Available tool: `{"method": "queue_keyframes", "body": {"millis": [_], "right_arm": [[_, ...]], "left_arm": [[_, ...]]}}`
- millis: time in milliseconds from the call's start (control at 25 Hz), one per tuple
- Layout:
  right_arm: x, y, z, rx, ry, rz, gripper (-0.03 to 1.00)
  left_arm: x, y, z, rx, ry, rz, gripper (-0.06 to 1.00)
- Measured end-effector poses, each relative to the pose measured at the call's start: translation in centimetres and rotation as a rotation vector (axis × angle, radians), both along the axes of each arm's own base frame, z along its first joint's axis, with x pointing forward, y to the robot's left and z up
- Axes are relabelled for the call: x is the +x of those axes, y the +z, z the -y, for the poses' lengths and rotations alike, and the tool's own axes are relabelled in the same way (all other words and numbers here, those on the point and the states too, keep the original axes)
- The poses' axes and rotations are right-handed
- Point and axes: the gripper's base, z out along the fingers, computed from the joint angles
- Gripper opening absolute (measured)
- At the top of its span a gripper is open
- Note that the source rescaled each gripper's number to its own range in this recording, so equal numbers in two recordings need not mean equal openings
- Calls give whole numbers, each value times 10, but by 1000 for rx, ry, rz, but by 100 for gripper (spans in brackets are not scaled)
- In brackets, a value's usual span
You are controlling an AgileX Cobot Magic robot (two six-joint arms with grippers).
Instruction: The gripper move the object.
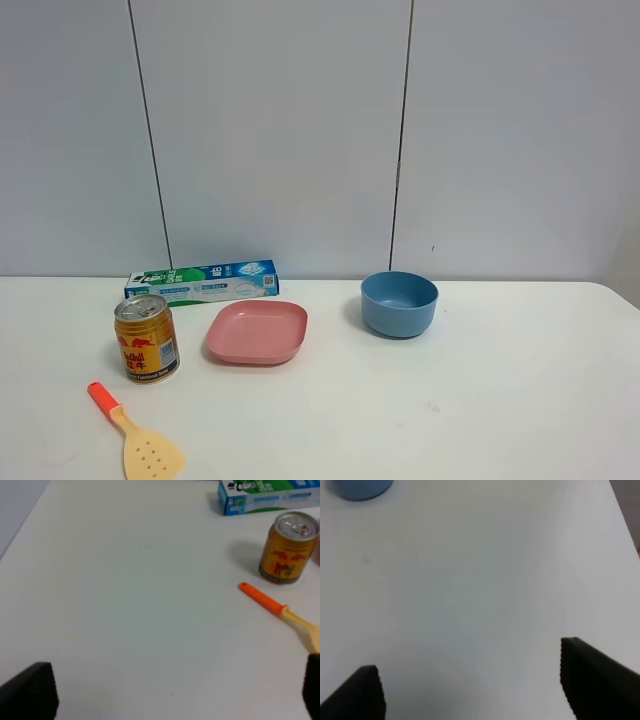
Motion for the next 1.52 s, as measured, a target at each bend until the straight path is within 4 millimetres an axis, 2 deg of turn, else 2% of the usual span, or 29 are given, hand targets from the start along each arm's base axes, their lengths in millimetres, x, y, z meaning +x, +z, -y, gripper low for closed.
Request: {"method": "queue_keyframes", "body": {"millis": [400,1520], "right_arm": [[9,1,-1,19,21,88,21],[11,0,-1,40,11,95,21]], "left_arm": [[0,0,0,0,0,0,100],[0,0,0,1,-1,0,100]]}}
